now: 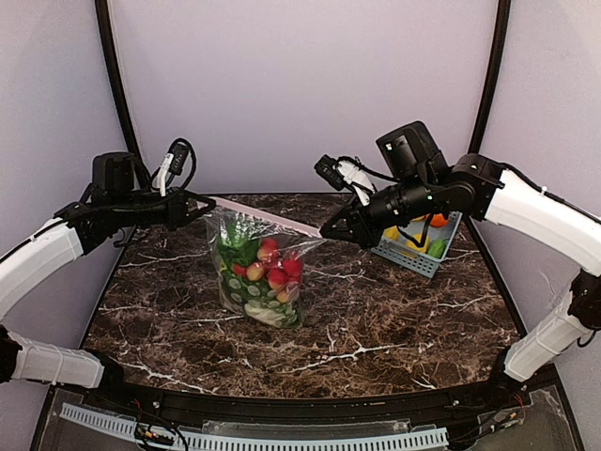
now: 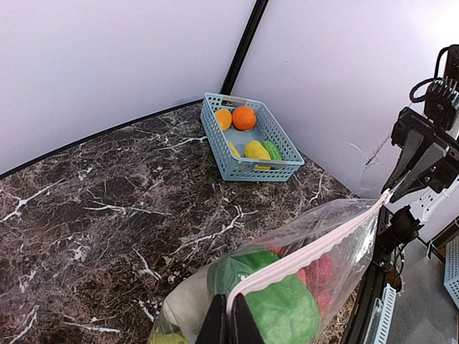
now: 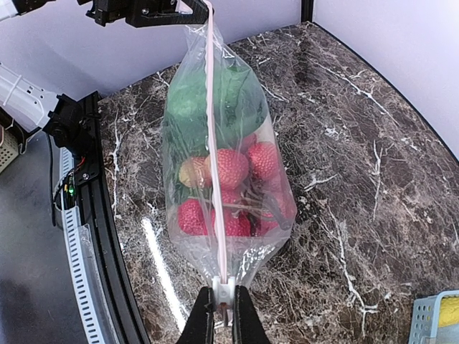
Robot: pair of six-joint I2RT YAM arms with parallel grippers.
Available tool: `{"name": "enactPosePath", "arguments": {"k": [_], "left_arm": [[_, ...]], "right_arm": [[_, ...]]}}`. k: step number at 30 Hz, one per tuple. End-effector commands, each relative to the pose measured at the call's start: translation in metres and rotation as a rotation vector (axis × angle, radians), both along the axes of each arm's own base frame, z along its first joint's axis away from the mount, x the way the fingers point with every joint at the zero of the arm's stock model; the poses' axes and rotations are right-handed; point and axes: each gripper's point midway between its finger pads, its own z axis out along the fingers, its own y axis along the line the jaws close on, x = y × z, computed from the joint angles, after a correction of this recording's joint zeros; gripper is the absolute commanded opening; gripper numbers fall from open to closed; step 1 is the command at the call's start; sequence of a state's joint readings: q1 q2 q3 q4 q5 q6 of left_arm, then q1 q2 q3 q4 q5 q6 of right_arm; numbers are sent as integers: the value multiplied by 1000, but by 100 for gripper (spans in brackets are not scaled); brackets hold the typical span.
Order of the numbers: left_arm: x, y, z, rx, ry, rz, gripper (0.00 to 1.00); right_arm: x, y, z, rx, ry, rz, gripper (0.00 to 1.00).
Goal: Place the food in the zip-top bag and seal the zipper
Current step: Zip the zipper on the zipper food storage bag.
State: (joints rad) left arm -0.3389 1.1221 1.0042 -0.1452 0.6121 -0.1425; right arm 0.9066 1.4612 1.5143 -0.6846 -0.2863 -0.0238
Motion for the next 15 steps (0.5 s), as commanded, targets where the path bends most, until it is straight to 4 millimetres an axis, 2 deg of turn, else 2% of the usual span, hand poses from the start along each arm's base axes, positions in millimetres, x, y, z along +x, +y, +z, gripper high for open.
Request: {"name": "enactPosePath", "arguments": {"k": [1,8,13,15], "left_arm": [[10,21,15,-9,-56,99,1],[10,19,12,-17,-43,84,1],[19,19,-5,0,3,99,1],[25,18,-15,16,30,107,1]], "right_arm": [[-4,-21,-10,-58,34,-36,0],[2,-17,-14,-59,42,-53,0],[28,-10,-22,-13,82,-194,0],[45,-11,-31,-16,83,-274,0]]}}
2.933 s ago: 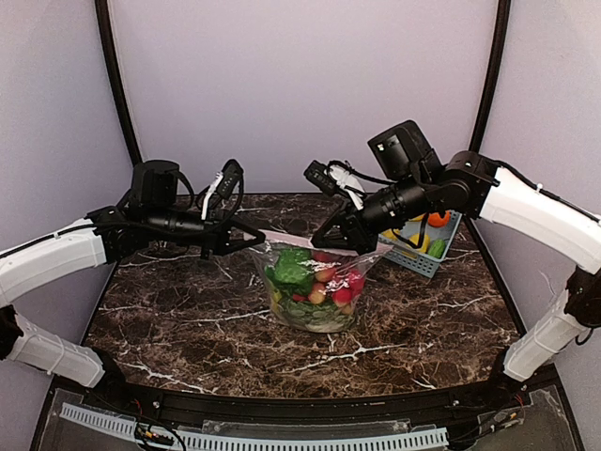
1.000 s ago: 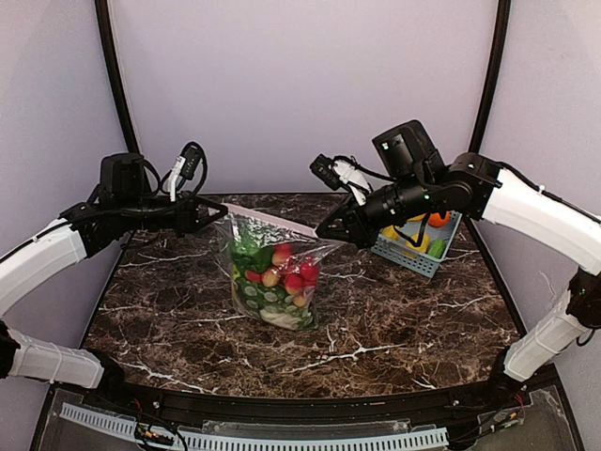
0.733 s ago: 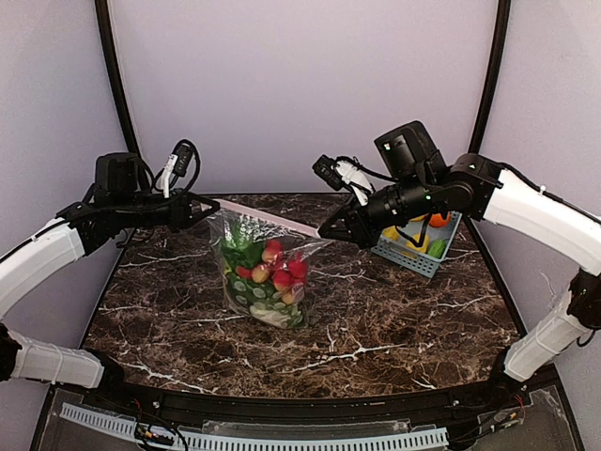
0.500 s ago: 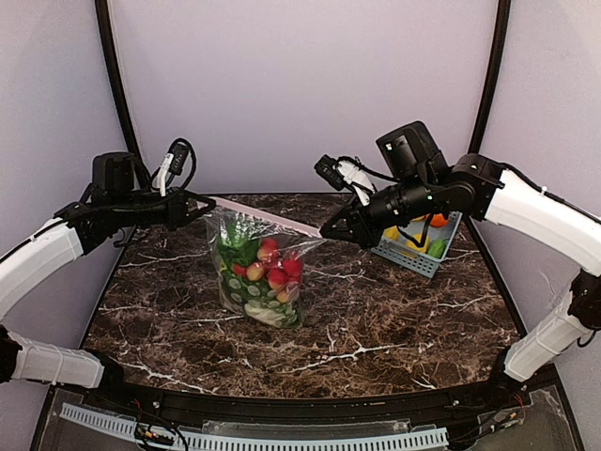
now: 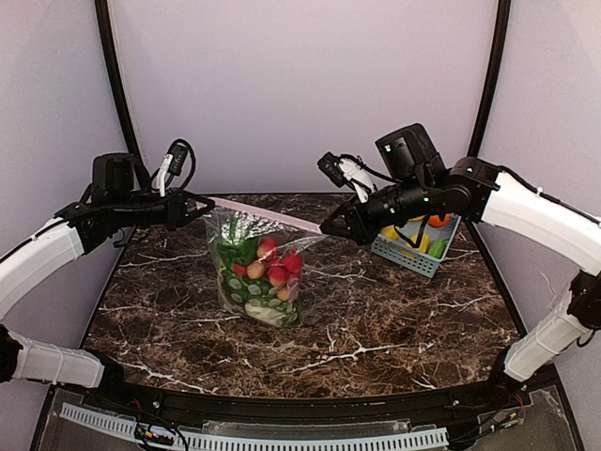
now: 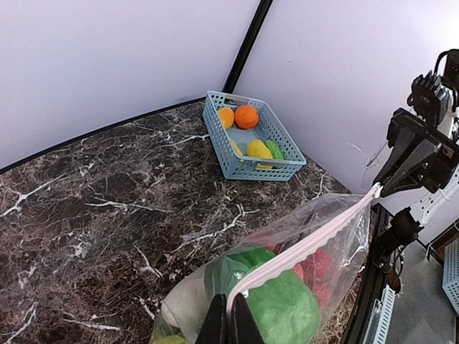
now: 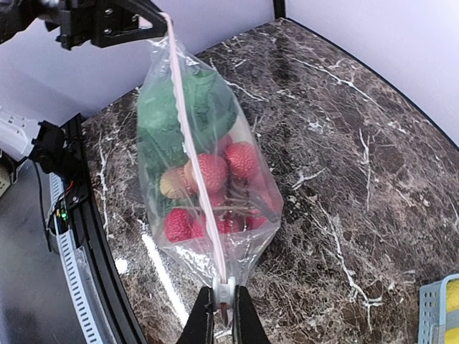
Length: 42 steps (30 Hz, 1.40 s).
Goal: Place the food in the zip-top bag and seal the zipper
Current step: Zip the zipper on the zipper food storage bag, then set the zipper food storage bag at the center of the board, then reset both arms
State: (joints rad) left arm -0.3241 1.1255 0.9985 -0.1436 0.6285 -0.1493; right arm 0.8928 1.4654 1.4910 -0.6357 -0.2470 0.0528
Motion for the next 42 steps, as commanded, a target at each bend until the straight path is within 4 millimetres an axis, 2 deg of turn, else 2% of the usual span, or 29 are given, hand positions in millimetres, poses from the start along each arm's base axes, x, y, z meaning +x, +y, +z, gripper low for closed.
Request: {"name": "enactPosePath", "arguments": {"k": [1,3,8,10,14,16,20,23,24,26,29,37,39,42], "left_arm": [[25,15,-13,25,21,107,3],[31,13,-19,31,40,105,14],[37,11,-27,44,66,102,60],[36,16,-26,58,43,126,73],[35,31,-20,87,-10,203,86],[36,39,-19,103,-21,253,88],[41,56,-24,149,-1,354,89],[43,62,-26,168,13,390,90],[42,62,-25,168,14,392,90],[42,64,-24,169,13,400,92],[41,69,-30,193,33,420,95],[32,88,-47,273,77,451,99],[31,97,-53,271,109,460,99],[31,120,-62,250,161,509,99]], "right_arm": [[40,-11,-31,-38,60,-222,0],[57,-13,-34,-32,65,-285,0],[93,-22,-40,-22,57,-398,0],[104,-27,-41,-8,55,-418,0],[121,-35,-57,-6,73,-444,0],[131,-43,-73,-15,86,-465,0],[138,-53,-102,1,144,-484,0],[139,-61,-115,9,171,-494,0],[140,-63,-117,12,180,-496,3],[140,-68,-119,13,186,-506,13],[139,-76,-117,18,183,-515,32],[137,-107,-108,58,175,-543,69],[139,-118,-106,67,173,-563,78],[143,-144,-106,86,174,-621,89]]}}
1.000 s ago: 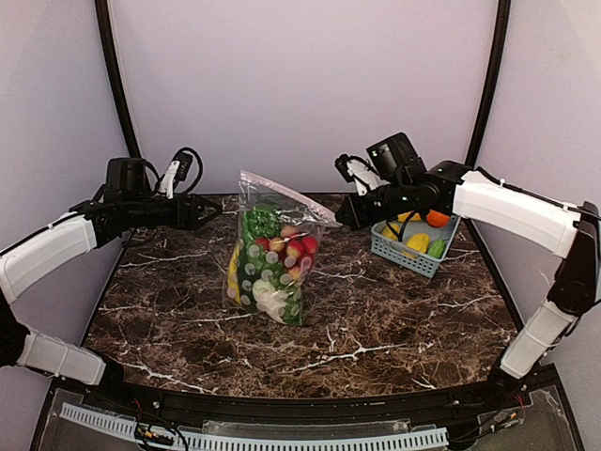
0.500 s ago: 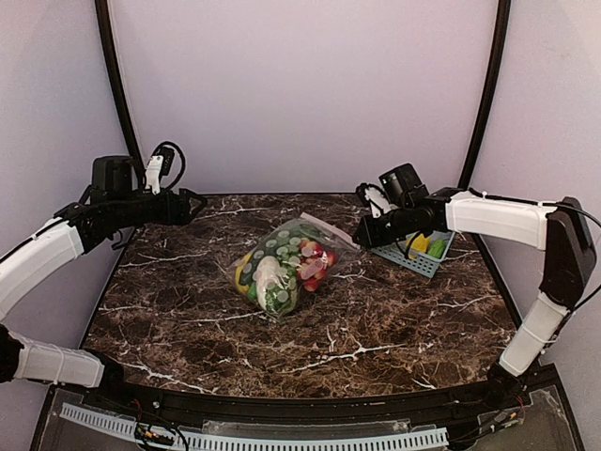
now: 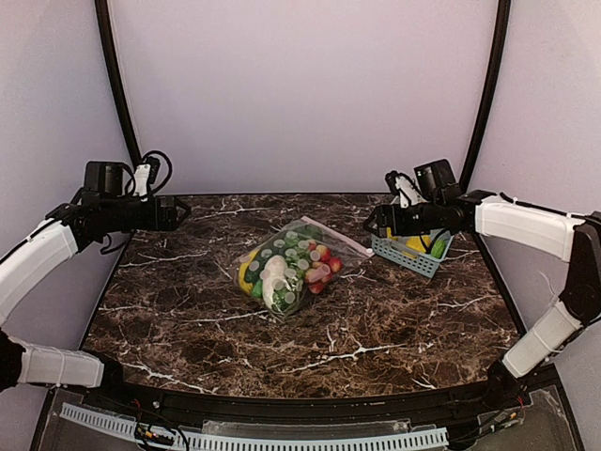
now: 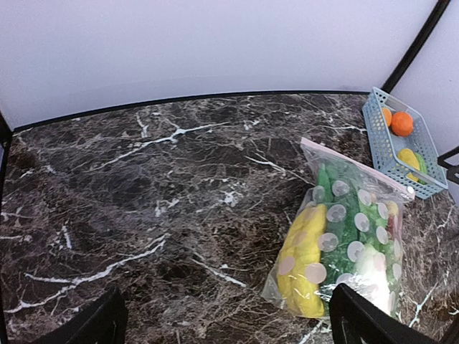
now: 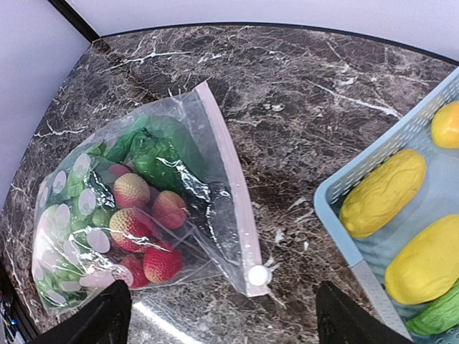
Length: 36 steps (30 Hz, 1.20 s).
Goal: Place the food in the zip-top bag and seal the zipper
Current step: Reset both arms
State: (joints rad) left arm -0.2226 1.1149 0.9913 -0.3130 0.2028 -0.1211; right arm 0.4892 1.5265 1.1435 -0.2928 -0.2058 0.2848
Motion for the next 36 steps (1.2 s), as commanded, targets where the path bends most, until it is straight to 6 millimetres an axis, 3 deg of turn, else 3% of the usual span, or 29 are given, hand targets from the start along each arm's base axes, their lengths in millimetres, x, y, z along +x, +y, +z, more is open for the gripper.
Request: {"name": "enactPosePath", "arguments": {"k": [1,8,11,15,20,22,27,36], "left_arm": [[-11,30,-20,-20,81,58,99],[-21,84,-25,-81,85,224,99],[-29,92,-16,-68,37,257,99],[-39,93,-5,-62,-26,264,99],[-50,98,15,-48,-136,287,99],[-56,98,23,-50,-175,289,99],[-61,99,21,-45,-192,300,99],[-62,95,17,-102,-191,298,99]], "right_arm": [[5,-33,9,46,-29,-71,92],[4,-110,14,80,-55,-257,99],[-1,-140,22,91,-89,-341,99],[-12,-166,44,65,-205,-422,99],[-33,-183,74,56,-427,-462,99],[-43,-189,73,48,-495,-481,99],[-62,-194,84,49,-627,-481,99],[-73,-197,83,19,-657,-475,99]]}}
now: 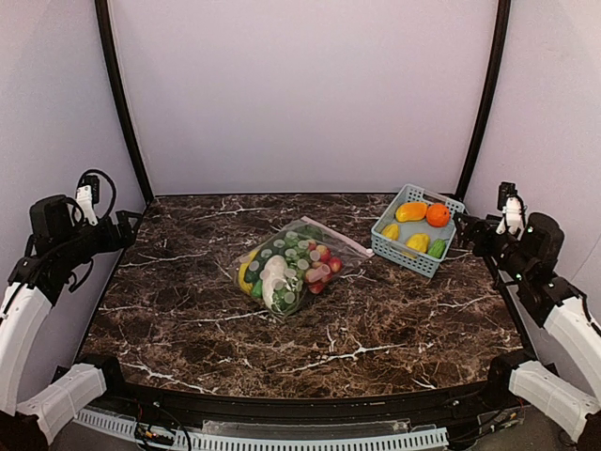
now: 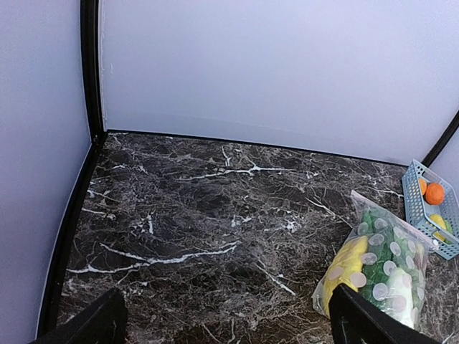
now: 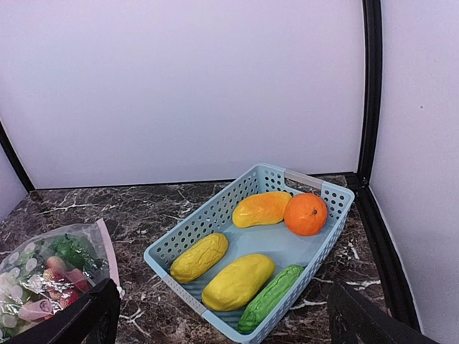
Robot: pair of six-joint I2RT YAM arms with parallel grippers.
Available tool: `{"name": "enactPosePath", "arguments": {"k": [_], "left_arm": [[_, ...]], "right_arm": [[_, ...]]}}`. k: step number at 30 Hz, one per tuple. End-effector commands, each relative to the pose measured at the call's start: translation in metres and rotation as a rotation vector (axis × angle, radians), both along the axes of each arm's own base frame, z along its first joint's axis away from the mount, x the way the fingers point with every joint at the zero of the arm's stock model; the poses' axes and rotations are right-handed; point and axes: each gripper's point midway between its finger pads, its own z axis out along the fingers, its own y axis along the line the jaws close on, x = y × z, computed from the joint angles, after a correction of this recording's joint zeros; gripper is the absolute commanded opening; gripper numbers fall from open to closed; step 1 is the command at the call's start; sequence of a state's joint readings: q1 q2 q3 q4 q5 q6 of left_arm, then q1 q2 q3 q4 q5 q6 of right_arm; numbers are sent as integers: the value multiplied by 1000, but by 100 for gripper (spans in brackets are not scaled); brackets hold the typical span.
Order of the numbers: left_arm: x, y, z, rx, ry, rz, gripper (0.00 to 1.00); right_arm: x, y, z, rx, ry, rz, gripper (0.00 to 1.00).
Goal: Place the food in the zip-top bag and seal the zipper
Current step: Reset both arms
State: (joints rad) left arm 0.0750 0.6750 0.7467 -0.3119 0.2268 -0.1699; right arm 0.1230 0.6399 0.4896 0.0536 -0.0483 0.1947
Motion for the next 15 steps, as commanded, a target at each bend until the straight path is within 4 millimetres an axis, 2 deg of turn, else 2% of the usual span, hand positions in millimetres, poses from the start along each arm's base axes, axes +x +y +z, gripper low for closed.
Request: {"name": "enactPosePath", "arguments": {"k": [1,15], "left_arm": [[0,-1,-2,-31,-14,1,99],[3,-2,-10,-42,30,-3,99]], "right_arm": [[-1,-5,4,-25,-36,-19,99],[-4,-8,6,-29,-44,-34,99]]}}
